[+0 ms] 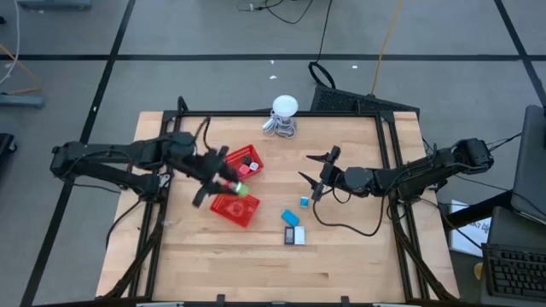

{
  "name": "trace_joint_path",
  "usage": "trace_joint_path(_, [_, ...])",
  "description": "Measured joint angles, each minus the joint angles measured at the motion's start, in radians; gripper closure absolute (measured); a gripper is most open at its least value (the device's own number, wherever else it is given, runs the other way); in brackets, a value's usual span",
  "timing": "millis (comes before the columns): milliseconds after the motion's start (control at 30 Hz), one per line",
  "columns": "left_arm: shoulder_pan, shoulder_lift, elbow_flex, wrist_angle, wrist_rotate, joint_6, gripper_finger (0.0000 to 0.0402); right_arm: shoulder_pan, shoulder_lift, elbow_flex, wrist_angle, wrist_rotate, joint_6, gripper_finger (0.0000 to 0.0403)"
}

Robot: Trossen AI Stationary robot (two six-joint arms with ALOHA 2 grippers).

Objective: Pick & Place Office items
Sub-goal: Put the green charger adapter into the top red basket

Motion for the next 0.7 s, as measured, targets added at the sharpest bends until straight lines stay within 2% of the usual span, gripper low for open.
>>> trace_joint_path(133, [-0.057, 0.0, 0.0, 0.05, 0.025, 0.074, 0.0269, 0.0, 0.0, 0.0, -0.003, 0.0, 0.0, 0.0138])
trace_joint_path(267, [-0.064, -0.005, 0.0, 0.035, -0.04, 0.048, 0.0269, 0.0, 0.0, 0.0, -0.003, 0.0, 0.0, 0.0138])
trace_joint_path(367, [-0.057, -0.005, 0.0, -0.021, -0.14, 0.007, 0.0269, 0.0, 0.0, 0.0, -0.003, 0.0, 0.0, 0.0138])
trace_joint_path(600, [-0.012, 0.017, 0.0, -0.22, -0.453, -0.152, 0.0268, 0.0, 0.0, 0.0, -0.003, 0.0, 0.015, 0.0138])
trace_joint_path(700, [0.016, 0.039, 0.0, -0.304, -0.541, -0.226, 0.0268, 0.0, 0.0, 0.0, -0.003, 0.0, 0.015, 0.0138])
